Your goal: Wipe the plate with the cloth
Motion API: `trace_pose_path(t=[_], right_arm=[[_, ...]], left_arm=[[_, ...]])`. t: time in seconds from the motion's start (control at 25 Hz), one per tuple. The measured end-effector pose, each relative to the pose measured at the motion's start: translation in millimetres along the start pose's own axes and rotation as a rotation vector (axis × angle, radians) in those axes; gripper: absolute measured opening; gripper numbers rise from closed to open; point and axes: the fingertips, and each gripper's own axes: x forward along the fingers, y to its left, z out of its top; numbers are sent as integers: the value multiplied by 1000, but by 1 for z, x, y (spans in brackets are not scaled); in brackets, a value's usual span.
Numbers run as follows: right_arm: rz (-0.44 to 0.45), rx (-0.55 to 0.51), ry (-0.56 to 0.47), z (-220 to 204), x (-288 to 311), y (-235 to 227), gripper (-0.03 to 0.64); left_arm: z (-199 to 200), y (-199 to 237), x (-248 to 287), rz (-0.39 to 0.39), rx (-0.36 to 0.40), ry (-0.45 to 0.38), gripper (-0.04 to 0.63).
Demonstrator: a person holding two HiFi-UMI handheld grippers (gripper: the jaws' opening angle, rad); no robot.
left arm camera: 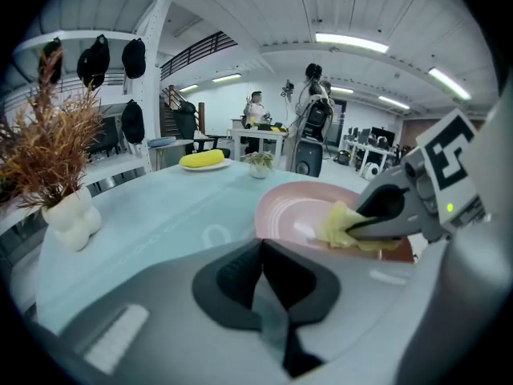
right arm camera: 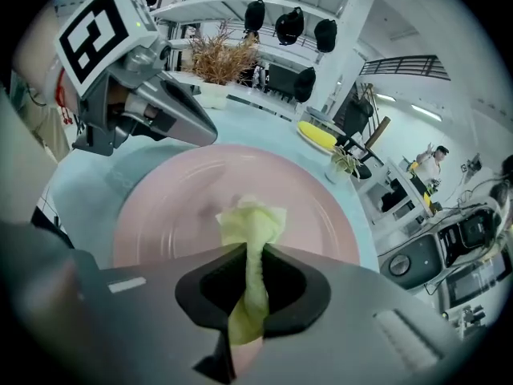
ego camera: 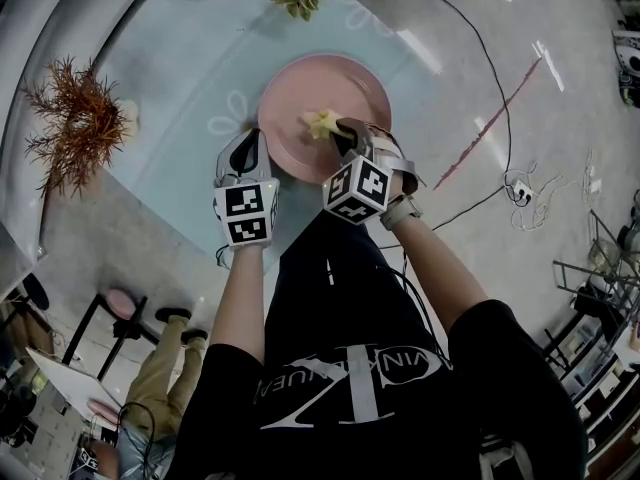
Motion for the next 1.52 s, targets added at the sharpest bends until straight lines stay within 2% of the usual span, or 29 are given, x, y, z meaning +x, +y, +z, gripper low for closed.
trace_pose_path(t=[0.12, 0.24, 0.32, 0.44, 0.6, 0.68, 1.0, 1.28, 1.52], right_arm=[[22, -8, -2, 1, -2, 8, 40], [78, 41, -19, 3, -4, 14, 41], [149, 119, -53, 6, -7, 18, 41], [244, 300, -160, 18, -16, 14, 41], [281, 494, -310, 35, -39, -8, 41], [272, 529, -359, 40, -51, -20, 43], [164, 549, -482, 59, -93, -70, 43], [60, 588, -584, 73, -138, -115, 43], [-10, 616, -655, 82, -176, -152, 43]], left_arm=[[-1, 0, -1, 6, -3, 10, 0], [-1, -2, -4, 4, 25, 29, 0], [0, -3, -7, -2, 27, 31, 0], [5, -3, -12, -13, 22, 21, 0], [14, 2, -20, -24, -7, -11, 0], [19, 7, -25, -15, -22, -19, 0], [56, 32, -55, 18, -28, -121, 0], [117, 48, -89, 30, -54, -302, 0], [173, 57, -124, 45, -31, -447, 0]])
